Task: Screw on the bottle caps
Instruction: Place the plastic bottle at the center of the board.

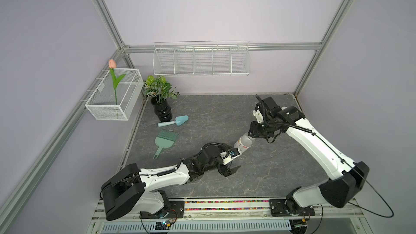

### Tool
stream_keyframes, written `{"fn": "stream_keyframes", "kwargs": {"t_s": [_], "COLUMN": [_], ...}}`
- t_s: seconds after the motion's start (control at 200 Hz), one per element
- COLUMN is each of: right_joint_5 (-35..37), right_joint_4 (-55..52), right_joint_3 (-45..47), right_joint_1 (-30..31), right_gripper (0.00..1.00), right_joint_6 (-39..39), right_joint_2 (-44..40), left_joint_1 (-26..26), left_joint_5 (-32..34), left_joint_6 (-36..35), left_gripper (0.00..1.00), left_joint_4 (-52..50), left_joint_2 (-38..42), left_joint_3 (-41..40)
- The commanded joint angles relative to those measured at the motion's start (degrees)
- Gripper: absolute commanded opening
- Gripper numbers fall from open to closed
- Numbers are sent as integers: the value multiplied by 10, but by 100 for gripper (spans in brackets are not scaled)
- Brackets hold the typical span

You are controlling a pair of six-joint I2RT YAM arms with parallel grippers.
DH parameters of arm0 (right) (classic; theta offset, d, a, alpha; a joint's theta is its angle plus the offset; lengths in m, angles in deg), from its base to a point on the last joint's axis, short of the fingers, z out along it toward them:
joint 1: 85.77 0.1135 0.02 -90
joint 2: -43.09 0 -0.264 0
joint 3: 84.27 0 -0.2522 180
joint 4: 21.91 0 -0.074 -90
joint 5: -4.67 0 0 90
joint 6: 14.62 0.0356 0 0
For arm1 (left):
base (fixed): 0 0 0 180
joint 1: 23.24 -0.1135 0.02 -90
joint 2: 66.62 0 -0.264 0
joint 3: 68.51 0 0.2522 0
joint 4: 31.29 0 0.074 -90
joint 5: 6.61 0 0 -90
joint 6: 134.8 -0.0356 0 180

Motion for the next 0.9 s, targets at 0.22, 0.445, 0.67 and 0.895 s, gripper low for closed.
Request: {"fn": "stream_keyframes", "kwargs": {"t_s": [0.22,0.445,0.67,0.895], "right_joint_5": [128,107,100,90], "right_joint_4": [-92,-101,-118,-127], "right_joint_3": [-172,-247,-278,-277], "right_joint_1": [-72,-103,-104,-104], "right_gripper": [38,37,38,50], "right_joint_6": [-61,-77,-83,-81], "right_joint_2": [159,239,275,287], "left_joint_1": [2,0,-5,-4], "left_joint_5": [201,229,232,245], "left_joint_6": [51,47,49,54], "left_gripper": [100,100,100,100], "left_joint_4": [27,56,52,45], "left_joint_2": [86,88,86,64], "left_joint_3": [-76,-90,-97,-87]}}
